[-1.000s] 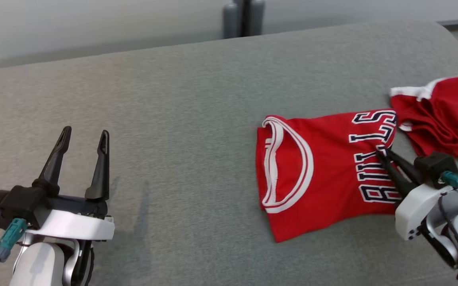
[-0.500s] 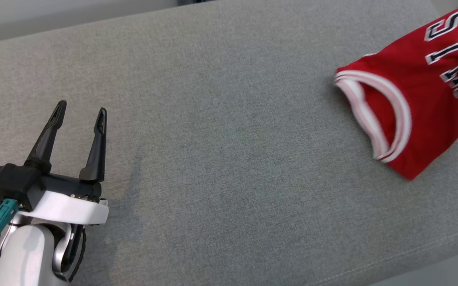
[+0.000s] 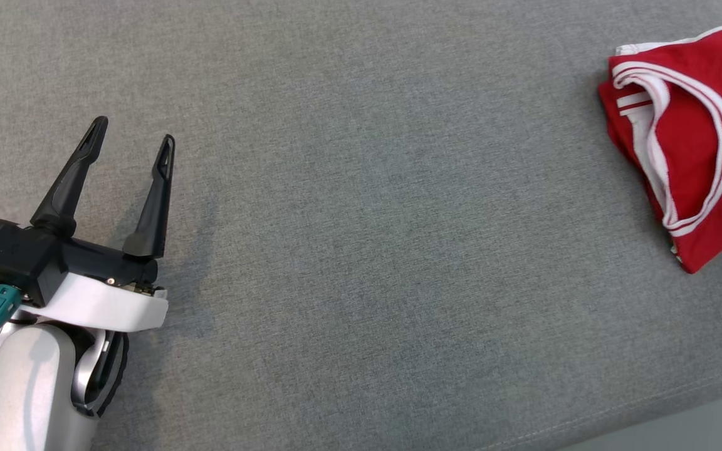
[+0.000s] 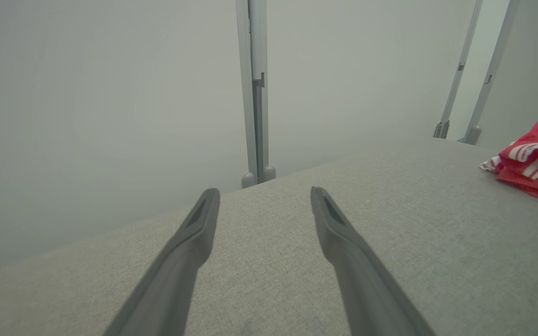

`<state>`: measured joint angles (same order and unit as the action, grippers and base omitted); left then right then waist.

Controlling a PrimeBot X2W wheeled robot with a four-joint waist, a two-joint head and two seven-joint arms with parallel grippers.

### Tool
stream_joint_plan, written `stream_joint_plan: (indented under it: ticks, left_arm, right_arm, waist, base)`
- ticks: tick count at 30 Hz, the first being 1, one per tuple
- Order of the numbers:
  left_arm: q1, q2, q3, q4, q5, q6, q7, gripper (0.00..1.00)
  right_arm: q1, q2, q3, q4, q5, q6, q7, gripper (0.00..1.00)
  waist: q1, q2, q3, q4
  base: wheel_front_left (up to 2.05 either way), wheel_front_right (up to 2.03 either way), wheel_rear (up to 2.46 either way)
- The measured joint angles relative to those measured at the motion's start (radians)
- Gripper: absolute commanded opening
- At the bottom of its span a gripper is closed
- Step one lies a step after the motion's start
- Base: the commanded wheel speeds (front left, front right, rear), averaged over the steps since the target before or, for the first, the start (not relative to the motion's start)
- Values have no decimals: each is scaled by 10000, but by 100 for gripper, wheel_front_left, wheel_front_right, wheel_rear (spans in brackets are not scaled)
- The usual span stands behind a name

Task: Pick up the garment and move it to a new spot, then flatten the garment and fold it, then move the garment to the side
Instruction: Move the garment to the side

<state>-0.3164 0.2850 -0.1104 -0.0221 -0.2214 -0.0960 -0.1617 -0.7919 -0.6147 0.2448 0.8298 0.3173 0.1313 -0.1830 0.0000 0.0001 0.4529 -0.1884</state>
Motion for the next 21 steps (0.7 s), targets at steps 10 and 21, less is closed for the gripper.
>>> stream_joint_plan:
  ticks: [10, 21]
  left_arm:
    - [26, 115, 15, 92, -12, 96, -75, 100]
    - [957, -221, 265, 476, -370, 554, -385, 100]
  right_arm:
    - [-176, 803, -1407, 1080, 173, 0, -734, 100]
    - [1664, 2395, -3661, -2033, -671, -2, -784, 100]
  waist:
    - [0, 0, -98, -63]
    - [0, 0, -1337, -144]
  base:
    - [0, 0, 0]
    - [0, 0, 0]
